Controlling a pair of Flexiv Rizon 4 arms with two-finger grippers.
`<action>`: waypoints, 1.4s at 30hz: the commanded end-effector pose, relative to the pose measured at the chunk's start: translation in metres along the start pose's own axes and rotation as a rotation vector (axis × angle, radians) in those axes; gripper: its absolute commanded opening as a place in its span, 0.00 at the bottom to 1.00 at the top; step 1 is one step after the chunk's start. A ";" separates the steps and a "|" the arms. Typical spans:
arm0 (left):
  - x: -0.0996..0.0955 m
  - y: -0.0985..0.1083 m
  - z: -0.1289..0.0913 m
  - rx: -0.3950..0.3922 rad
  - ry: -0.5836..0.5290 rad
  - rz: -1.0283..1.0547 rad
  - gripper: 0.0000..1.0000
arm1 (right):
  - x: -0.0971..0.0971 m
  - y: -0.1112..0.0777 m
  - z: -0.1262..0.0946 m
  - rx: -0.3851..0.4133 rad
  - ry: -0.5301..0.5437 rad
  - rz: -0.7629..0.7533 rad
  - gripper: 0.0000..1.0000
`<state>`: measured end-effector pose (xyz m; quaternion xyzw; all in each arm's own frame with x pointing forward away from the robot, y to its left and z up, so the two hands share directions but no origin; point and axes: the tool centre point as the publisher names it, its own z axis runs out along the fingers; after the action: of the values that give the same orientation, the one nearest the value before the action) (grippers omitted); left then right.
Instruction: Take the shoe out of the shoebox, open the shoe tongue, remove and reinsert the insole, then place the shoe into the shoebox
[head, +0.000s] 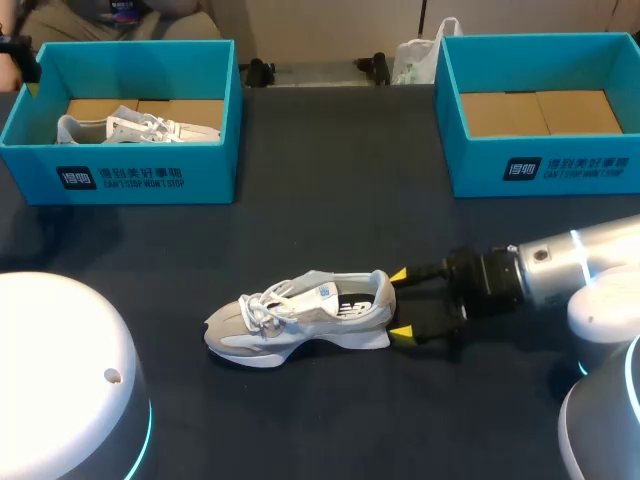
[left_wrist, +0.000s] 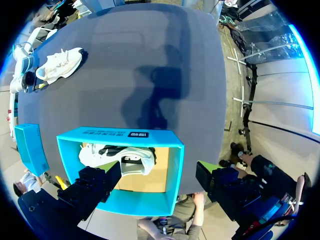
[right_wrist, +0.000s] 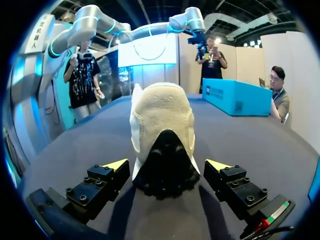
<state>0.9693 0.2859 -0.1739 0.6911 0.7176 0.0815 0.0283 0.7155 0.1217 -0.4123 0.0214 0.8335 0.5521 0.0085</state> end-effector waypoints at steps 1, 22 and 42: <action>0.000 -0.002 0.000 -0.003 0.002 0.000 1.00 | -0.002 0.002 0.006 -0.001 0.001 -0.003 1.00; 0.000 -0.002 0.000 -0.003 0.002 0.000 1.00 | -0.002 0.010 0.029 0.012 0.051 0.007 1.00; 0.000 -0.002 0.000 -0.003 0.002 0.000 1.00 | 0.003 0.013 0.047 0.013 0.073 0.009 1.00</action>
<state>0.9693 0.2859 -0.1739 0.6911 0.7176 0.0815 0.0283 0.7136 0.1649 -0.4166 0.0044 0.8355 0.5489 -0.0250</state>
